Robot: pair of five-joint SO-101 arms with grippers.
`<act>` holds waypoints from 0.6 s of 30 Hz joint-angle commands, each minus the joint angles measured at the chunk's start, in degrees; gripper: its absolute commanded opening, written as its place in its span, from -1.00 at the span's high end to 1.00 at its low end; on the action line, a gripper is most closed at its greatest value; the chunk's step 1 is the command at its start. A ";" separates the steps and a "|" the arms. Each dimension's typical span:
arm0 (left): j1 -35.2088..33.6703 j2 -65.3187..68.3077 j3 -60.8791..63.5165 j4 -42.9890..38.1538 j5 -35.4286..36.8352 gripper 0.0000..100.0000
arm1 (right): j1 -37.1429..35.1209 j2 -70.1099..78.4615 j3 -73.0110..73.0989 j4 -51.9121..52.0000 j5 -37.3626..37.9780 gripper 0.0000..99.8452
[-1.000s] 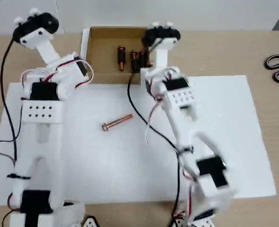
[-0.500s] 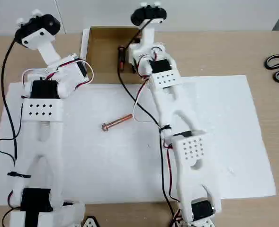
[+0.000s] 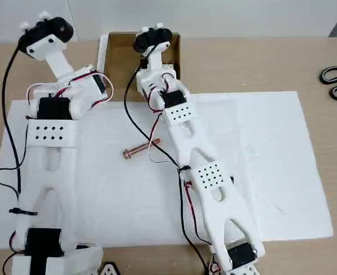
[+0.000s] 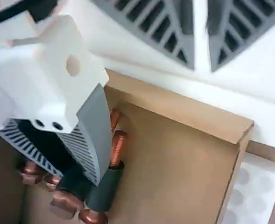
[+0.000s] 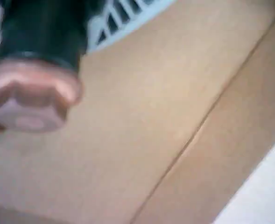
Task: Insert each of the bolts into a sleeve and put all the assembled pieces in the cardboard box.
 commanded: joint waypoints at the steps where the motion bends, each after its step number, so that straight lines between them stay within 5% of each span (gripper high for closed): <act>1: 0.26 -0.70 -2.59 0.26 -0.35 0.99 | 0.04 -0.40 -3.96 -1.45 0.62 0.99; 10: 0.26 -0.70 -2.59 1.93 -0.35 0.99 | -1.54 -0.13 -4.04 -1.36 7.03 0.98; 18: 0.26 -0.79 -2.59 1.93 -0.35 0.99 | -2.68 -0.48 -4.13 1.71 7.91 0.64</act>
